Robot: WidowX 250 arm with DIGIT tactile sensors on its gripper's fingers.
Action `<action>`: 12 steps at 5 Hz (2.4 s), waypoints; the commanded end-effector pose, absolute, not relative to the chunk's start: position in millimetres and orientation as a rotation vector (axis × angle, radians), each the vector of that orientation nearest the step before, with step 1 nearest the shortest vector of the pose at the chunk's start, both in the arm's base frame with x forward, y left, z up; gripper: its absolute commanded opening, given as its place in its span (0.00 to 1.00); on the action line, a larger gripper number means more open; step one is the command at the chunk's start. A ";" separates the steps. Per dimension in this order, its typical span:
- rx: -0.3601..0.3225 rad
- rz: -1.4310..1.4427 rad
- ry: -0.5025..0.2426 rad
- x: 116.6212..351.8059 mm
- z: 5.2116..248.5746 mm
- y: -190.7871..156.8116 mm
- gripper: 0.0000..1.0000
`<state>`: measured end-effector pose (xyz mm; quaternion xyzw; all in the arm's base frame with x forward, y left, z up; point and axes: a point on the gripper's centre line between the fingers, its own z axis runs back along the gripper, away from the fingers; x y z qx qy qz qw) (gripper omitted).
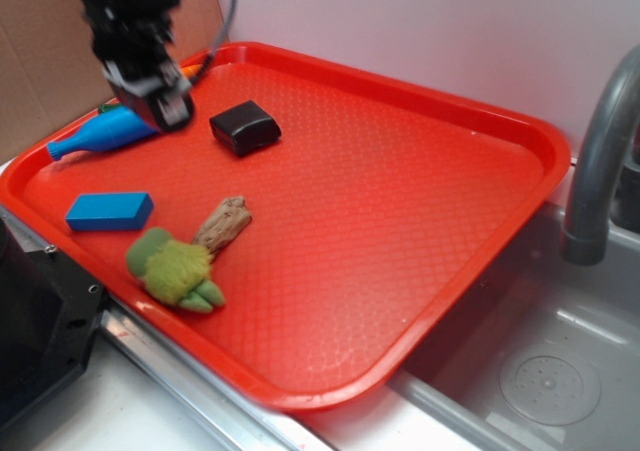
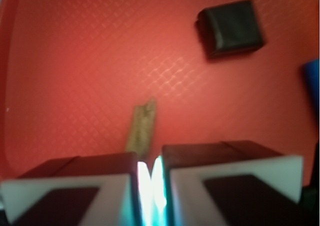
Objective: Grab the wood chip.
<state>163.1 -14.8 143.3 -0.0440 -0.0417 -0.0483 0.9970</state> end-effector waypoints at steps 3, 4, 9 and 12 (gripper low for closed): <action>-0.084 -0.007 -0.095 163.7 115.6 -14.0 1.00; -0.096 -0.019 -0.093 162.3 78.7 -19.2 1.00; -0.090 -0.099 0.023 166.4 9.3 -52.1 0.00; -0.123 -0.136 0.033 163.9 24.4 -54.6 0.00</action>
